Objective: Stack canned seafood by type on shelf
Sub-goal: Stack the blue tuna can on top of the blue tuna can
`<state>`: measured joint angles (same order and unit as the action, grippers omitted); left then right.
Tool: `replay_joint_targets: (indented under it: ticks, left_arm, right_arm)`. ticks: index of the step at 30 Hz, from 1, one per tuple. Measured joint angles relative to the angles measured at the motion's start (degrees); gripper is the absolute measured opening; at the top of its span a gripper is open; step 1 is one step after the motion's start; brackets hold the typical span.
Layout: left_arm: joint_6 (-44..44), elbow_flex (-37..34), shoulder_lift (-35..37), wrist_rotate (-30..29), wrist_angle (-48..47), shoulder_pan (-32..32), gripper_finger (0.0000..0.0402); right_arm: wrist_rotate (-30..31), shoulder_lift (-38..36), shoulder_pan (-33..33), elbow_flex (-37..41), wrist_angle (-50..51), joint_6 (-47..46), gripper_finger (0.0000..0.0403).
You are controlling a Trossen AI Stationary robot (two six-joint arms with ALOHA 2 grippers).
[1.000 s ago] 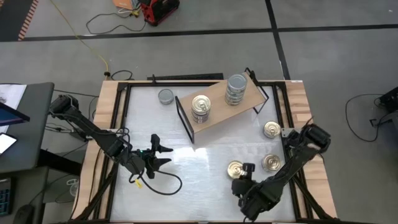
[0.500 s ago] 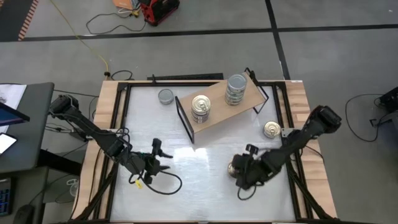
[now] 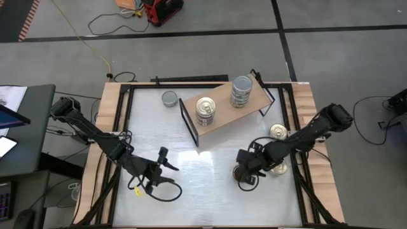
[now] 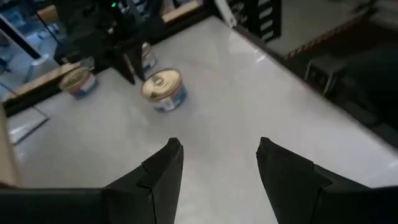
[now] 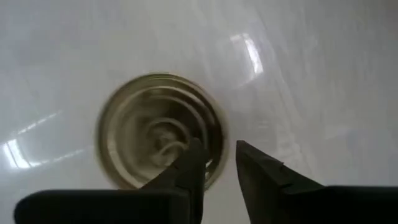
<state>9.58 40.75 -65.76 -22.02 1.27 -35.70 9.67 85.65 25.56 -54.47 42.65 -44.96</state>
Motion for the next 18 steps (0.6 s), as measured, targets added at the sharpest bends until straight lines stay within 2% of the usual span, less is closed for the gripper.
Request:
replay_joint_targets:
  ticks: [8,18]
  left_arm:
    - [-3.43,-0.02,0.0,11.49,3.54,0.0,0.0194]
    - [-2.33,-0.02,0.0,10.8,3.9,0.02,0.0194]
  right_arm:
    - [-5.5,-0.52,-2.91,2.57,-4.0,1.51,0.0107]
    - [-6.73,-0.11,-4.67,2.55,-4.23,3.48,0.0107]
